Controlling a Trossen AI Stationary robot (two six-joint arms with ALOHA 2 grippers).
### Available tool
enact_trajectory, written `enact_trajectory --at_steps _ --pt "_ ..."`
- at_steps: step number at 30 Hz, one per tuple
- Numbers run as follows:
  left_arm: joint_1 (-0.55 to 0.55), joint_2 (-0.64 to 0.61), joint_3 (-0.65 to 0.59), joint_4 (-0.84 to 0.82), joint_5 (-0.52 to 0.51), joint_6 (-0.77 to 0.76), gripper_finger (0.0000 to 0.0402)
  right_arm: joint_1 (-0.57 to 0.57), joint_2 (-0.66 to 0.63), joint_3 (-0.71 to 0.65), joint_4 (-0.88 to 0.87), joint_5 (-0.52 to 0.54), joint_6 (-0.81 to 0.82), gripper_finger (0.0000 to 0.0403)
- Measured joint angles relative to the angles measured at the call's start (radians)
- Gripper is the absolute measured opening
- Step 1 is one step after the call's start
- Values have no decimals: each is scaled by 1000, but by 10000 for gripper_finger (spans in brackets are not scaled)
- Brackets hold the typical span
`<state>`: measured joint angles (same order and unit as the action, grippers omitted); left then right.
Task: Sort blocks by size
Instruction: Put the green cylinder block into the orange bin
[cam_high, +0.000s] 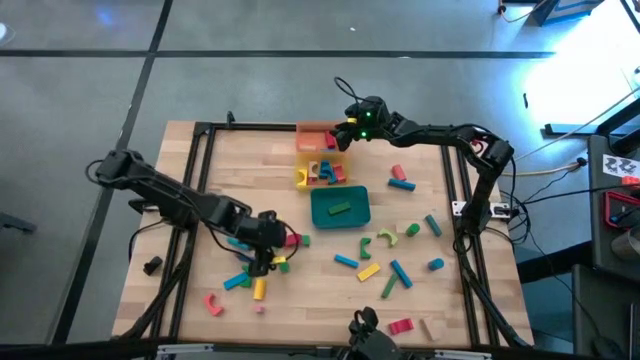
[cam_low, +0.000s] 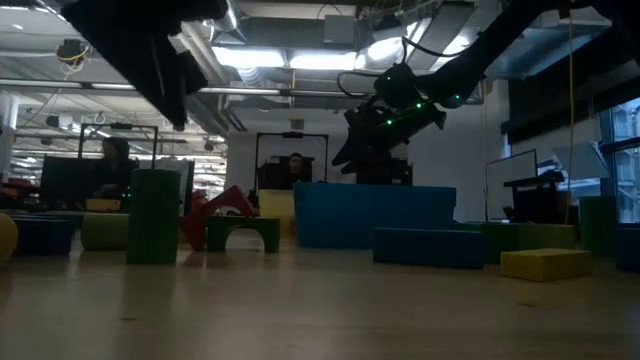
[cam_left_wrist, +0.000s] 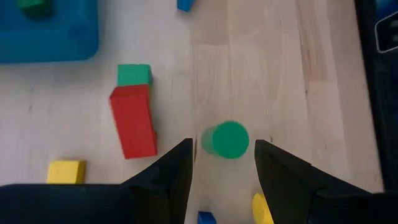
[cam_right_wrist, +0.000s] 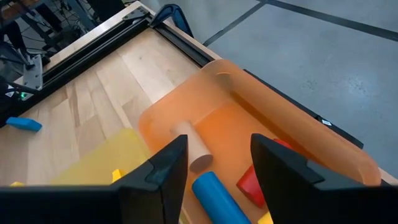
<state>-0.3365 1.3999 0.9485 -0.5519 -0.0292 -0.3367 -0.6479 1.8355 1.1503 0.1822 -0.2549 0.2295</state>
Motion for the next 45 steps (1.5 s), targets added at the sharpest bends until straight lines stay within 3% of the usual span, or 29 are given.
enact_trajectory --at_steps 9,18,31,45 --pt "-7 101 0 19 0 12 157 0 0 0 -5 0 0 177" --pt "-9 123 0 19 0 7 157 0 0 1 -9 0 0 177" --pt "-8 123 0 18 -1 -158 158 0 -1 1 -9 0 0 177" --pt "-14 137 0 26 -1 -105 231 0 -1 1 -9 -1 0 177"
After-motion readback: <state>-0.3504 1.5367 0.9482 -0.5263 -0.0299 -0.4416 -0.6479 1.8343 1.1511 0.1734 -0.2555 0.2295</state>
